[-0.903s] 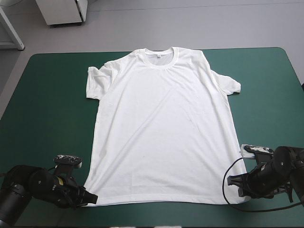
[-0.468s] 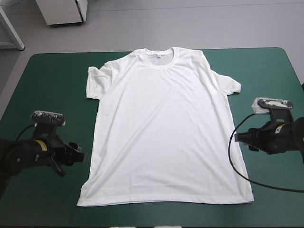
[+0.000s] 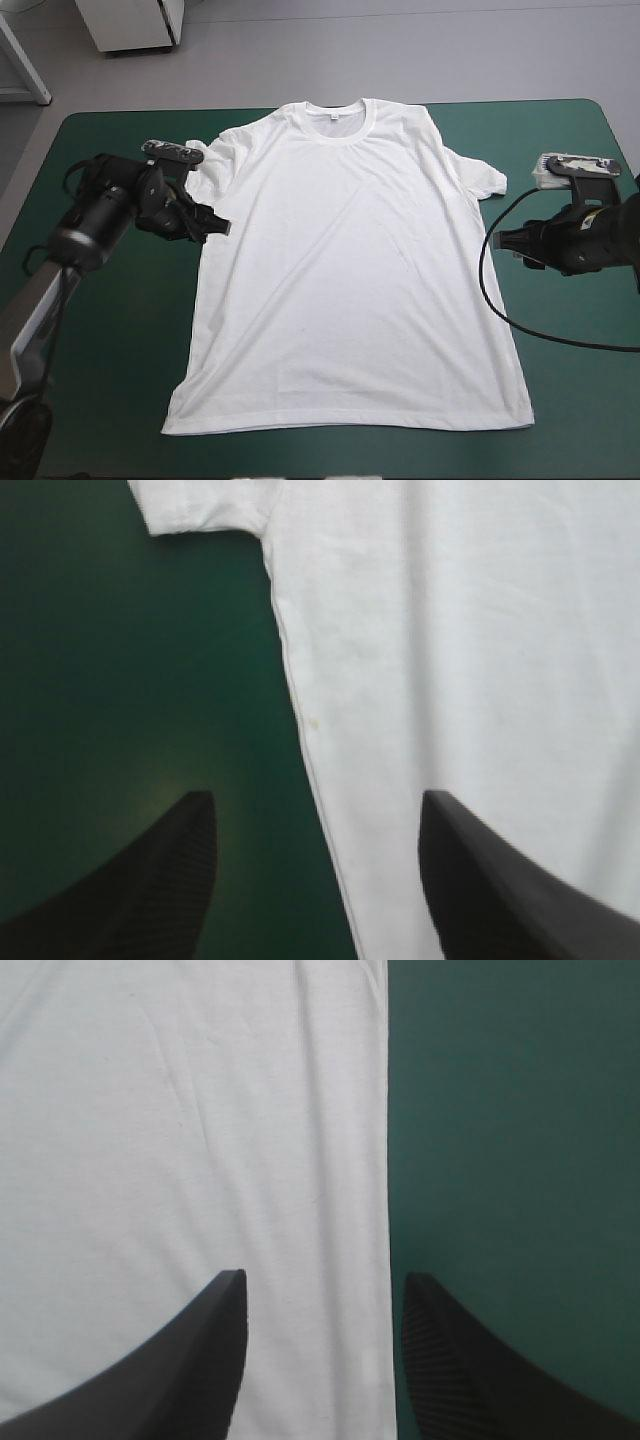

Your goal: Fold the cloth

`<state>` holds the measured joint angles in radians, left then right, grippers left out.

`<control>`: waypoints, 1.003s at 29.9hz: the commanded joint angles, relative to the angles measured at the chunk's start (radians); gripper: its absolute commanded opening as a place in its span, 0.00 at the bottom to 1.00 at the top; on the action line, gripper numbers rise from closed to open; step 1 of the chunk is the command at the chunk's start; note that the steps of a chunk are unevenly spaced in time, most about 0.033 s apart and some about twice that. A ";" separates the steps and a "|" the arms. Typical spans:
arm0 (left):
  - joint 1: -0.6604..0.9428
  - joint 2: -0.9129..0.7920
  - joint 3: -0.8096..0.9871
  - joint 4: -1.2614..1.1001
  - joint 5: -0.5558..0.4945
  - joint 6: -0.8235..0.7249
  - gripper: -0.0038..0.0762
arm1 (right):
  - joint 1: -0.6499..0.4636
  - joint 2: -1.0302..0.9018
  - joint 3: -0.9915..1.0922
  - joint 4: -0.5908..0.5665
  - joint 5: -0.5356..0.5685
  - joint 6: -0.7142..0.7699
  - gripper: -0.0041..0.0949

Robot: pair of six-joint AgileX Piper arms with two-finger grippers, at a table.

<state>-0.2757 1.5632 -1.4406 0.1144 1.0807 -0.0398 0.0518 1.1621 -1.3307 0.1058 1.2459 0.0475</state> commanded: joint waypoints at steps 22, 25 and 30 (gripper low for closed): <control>0.119 0.405 -0.264 -0.136 -0.037 -0.011 0.52 | -0.001 0.024 -0.035 -0.022 -0.030 0.004 0.49; 0.119 0.426 -0.265 -0.136 -0.049 -0.013 0.52 | -0.001 0.024 -0.035 -0.020 -0.030 0.004 0.49; 0.119 0.451 -0.267 -0.141 -0.068 -0.013 0.45 | -0.001 0.024 -0.035 -0.022 -0.030 0.006 0.48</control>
<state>-0.1558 2.0502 -1.6812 -0.0201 1.0447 -0.0424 0.0518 1.2026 -1.3348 0.0866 1.2478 0.0547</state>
